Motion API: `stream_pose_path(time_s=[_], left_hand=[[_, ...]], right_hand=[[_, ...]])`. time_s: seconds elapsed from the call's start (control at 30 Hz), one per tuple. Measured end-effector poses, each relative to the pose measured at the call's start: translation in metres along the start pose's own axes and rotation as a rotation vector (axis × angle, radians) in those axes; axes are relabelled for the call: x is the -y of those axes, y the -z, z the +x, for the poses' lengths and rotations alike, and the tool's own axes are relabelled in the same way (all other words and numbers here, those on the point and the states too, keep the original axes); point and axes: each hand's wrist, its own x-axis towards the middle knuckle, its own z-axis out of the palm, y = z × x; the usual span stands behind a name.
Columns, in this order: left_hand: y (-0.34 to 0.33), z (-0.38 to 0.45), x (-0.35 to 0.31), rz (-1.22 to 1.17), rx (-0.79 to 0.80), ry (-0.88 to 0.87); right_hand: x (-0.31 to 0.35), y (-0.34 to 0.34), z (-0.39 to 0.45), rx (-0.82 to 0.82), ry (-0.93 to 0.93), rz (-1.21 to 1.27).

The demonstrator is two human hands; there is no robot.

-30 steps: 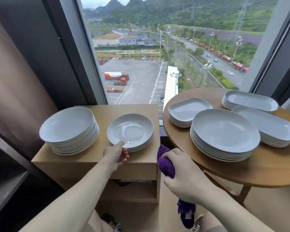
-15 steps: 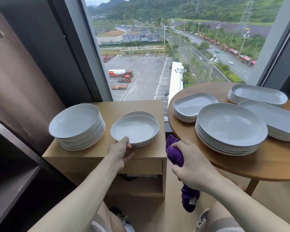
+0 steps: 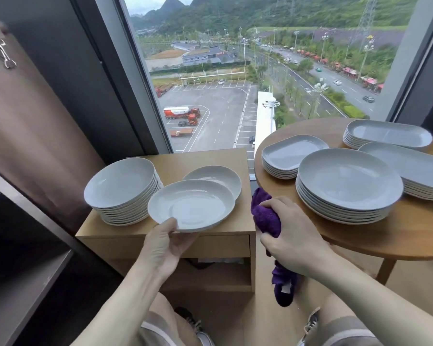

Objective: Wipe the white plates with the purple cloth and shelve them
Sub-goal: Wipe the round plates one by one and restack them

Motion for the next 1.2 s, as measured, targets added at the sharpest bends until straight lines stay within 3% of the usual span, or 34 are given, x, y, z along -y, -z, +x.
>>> stream_pose_path(time_s=[0.1, 0.33, 0.6, 0.83, 0.93, 1.0, 1.1, 1.2], left_hand=[[0.009, -0.018, -0.006, -0.034, 0.111, 0.049], [0.004, -0.040, 0.018, 0.137, 0.294, 0.155], [-0.011, -0.057, 0.054, 0.374, 0.539, 0.152], [-0.014, -0.061, 0.046, 0.420, 0.732, 0.148], [-0.017, -0.063, 0.045, 0.405, 0.729, 0.172], [-0.019, -0.064, 0.043, 0.303, 0.642, 0.220], [-0.020, -0.062, 0.040, 0.186, 0.456, 0.271], [-0.018, -0.055, 0.037, 0.084, 0.387, 0.300]], right_hand=[[0.012, 0.003, -0.002, -0.018, -0.007, 0.115], [0.040, 0.003, -0.012, -0.049, 0.031, 0.224], [0.013, -0.032, -0.019, 0.035, 0.004, 0.062], [0.024, -0.036, -0.020, -0.036, 0.065, 0.174], [0.035, -0.039, -0.023, -0.054, 0.160, 0.245], [0.043, -0.039, -0.028, -0.021, 0.210, 0.282], [0.054, -0.040, -0.040, 0.113, 0.290, 0.289], [0.060, -0.041, -0.046, 0.254, 0.302, 0.280]])
